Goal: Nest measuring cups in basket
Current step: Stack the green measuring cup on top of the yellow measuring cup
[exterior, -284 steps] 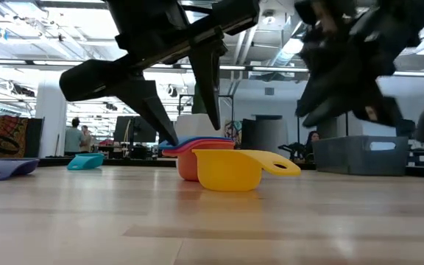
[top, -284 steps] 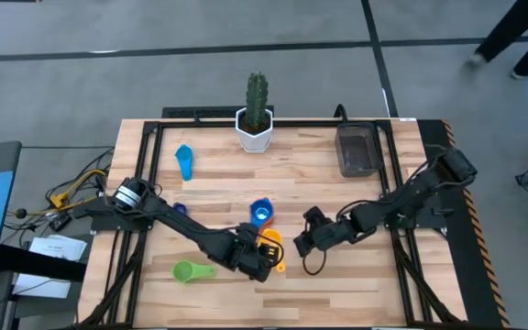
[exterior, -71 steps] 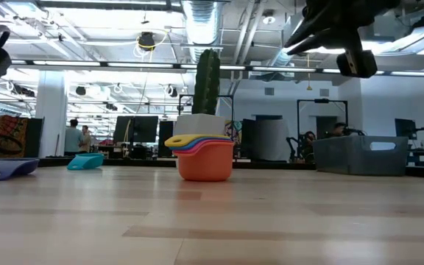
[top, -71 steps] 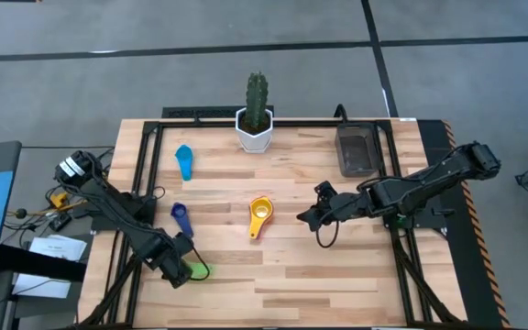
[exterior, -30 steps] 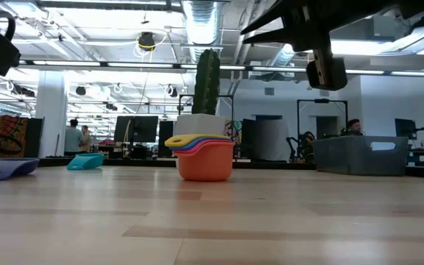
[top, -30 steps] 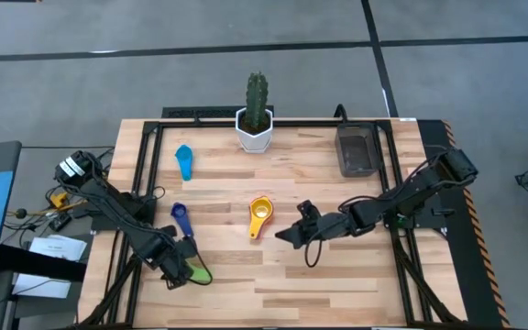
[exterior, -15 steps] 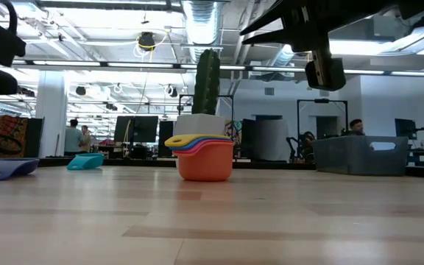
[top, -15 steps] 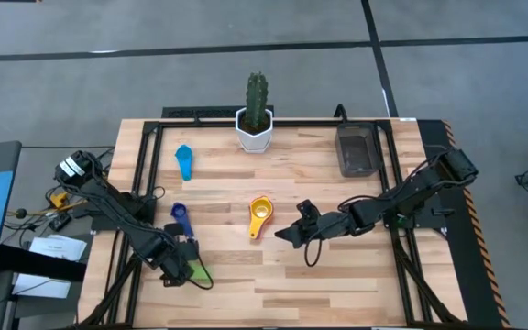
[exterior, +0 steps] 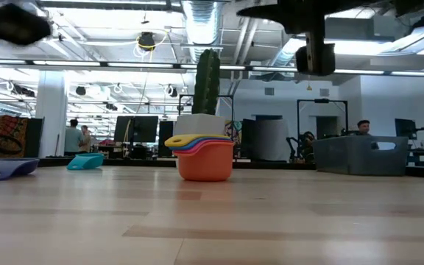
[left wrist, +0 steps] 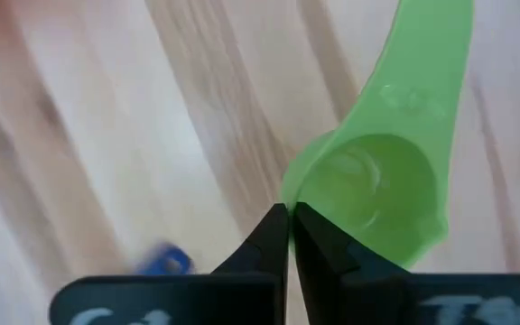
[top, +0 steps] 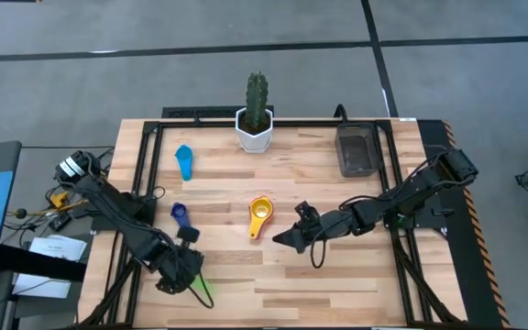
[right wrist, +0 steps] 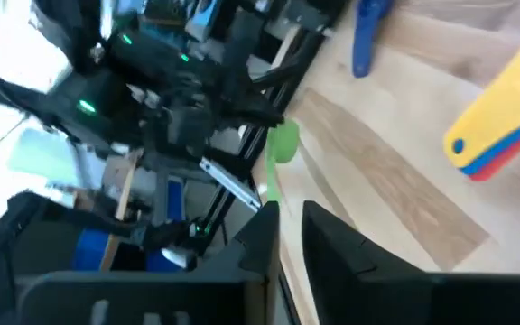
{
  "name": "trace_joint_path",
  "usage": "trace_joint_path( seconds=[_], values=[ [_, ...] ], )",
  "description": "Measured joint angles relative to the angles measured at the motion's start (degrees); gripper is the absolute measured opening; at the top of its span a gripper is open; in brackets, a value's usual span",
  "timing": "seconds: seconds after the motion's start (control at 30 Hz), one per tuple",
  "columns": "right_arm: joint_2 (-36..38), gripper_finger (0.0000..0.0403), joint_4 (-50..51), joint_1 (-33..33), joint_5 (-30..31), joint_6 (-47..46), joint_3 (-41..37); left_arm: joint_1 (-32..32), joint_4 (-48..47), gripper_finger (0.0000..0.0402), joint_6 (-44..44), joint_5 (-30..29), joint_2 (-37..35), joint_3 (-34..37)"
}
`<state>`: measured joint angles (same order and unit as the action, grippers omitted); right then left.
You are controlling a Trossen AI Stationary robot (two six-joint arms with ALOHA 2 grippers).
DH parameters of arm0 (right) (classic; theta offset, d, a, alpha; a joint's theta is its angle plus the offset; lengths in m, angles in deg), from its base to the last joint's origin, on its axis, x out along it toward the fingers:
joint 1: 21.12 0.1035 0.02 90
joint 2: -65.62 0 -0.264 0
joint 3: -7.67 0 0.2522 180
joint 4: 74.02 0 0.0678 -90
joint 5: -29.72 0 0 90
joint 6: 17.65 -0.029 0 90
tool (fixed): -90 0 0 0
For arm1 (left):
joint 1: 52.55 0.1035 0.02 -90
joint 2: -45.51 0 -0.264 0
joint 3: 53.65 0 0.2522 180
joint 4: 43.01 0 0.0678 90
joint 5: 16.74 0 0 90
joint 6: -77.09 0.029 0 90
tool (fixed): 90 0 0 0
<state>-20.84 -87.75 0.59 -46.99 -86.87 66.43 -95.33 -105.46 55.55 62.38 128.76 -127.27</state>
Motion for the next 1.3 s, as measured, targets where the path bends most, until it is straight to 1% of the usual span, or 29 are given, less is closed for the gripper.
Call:
trace_joint_path(
  seconds=[0.1, 0.2, 0.27, 0.4, 0.5, 0.57, 0.67, 0.77, 0.9, 1.07, 1.3],
  values=[
    [-0.06, 0.0109, 0.42, 0.0, -1.74, 3.4, 2.24, 2.52, -2.59, 0.0, 7.68, -3.07, 0.0, -5.34],
    [-1.09, 0.0142, 0.23, -0.31, -2.62, 7.25, 5.02, 6.89, -3.59, 0.0, 13.93, -4.82, 0.0, -9.25],
    [-2.12, 0.0163, 0.79, -0.87, -4.42, 9.1, 6.7, 9.95, -3.47, 0.0, 18.55, -5.65, -0.01, -11.57],
    [-4.84, 0.0198, 2.98, -2.38, -8.72, 9.63, 10.53, 15.21, -3.47, 0.0, 27.56, -6.93, -0.02, -15.43],
    [-7.63, 0.0211, 5.09, -3.58, -12.69, 9.72, 12.26, 17.92, -3.61, 0.0, 33.41, -6.89, -0.02, -18.78],
    [-8.87, 0.0214, 5.06, -4.31, -15.39, 9.71, 13.61, 19.02, -3.53, 0.0, 36.91, -6.99, -0.02, -20.86],
    [-10.13, 0.0213, 4.58, -5.18, -17.49, 9.74, 15.41, 20.38, -4.1, 0.0, 41.22, -7.45, -0.02, -23.22],
    [-11.25, 0.0209, 5.0, -6.34, -19.53, 10.49, 17.17, 21.41, -4.73, 0.0, 44.65, -7.45, -0.02, -23.82],
    [-11.43, 0.0204, 4.68, -8.22, -20.79, 10.68, 19.23, 22.36, -4.65, 0.0, 48.03, -7.58, -0.02, -23.8],
    [-11.43, 0.02, 5.55, -10.4, -21.22, 10.42, 19.38, 23.65, -3.86, 0.0, 50.89, -7.65, 0.0, -23.78],
    [-11.43, 0.0191, 8.46, -10.93, -22.46, 9.76, 19.36, 25.84, -1.84, 0.0, 53.04, -7.82, 0.0, -23.78]
  ],
)
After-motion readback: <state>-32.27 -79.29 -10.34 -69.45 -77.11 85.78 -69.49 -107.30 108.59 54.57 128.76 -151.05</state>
